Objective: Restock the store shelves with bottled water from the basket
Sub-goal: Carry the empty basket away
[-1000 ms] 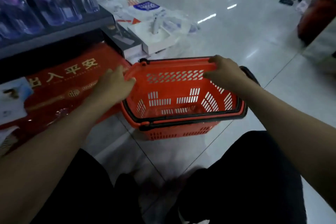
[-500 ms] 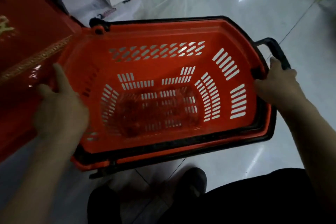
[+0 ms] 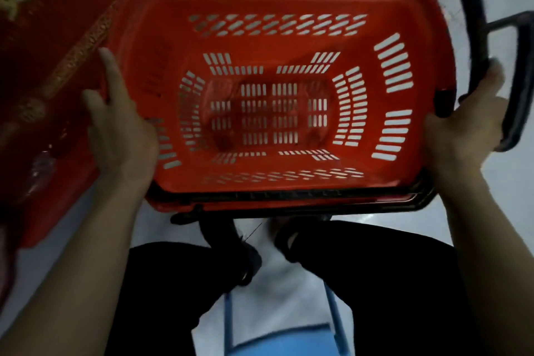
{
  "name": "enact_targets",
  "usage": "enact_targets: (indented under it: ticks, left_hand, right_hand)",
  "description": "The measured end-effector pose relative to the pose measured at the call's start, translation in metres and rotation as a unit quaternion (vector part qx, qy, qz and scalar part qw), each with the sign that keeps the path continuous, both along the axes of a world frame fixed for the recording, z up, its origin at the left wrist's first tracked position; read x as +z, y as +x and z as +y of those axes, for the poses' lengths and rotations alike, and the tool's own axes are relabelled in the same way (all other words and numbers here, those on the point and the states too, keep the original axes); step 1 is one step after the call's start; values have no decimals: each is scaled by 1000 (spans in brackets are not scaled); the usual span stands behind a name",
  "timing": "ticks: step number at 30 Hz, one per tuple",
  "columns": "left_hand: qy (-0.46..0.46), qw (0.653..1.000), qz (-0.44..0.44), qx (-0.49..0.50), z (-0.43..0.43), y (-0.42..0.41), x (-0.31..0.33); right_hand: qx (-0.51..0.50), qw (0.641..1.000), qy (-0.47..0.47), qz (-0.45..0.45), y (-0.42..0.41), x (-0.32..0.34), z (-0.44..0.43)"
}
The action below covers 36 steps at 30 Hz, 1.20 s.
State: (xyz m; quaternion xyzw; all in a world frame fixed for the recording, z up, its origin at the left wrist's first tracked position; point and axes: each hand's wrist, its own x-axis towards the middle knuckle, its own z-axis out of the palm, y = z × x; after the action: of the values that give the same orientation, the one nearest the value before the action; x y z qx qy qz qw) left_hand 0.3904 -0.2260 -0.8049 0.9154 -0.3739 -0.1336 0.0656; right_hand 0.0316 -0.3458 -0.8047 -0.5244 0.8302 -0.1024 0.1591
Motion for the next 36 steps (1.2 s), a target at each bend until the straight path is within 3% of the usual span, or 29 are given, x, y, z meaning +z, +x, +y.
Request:
enact_targets:
  ticks: [7,14,22,27,36]
  left_hand:
    - [63,996,7,-60,17,2,133]
    - [51,996,7,-74,11,-17,314]
    - [-29,993,-50,-105,-67,-64,499]
    - [-92,990,-44,-100,-119,-98,565]
    - [-167,978,-28,-125,-248,-148,620]
  right_hand:
    - [14,989,135,-66,-29,105,60]
    - [23,959,192,-207,-67,274,61]
    - [32,966,17,-255,-118,469,15]
    - [7,970,-74,-231,-150,564,-22]
    - [-111,966,-128,-193,-169,624,-113]
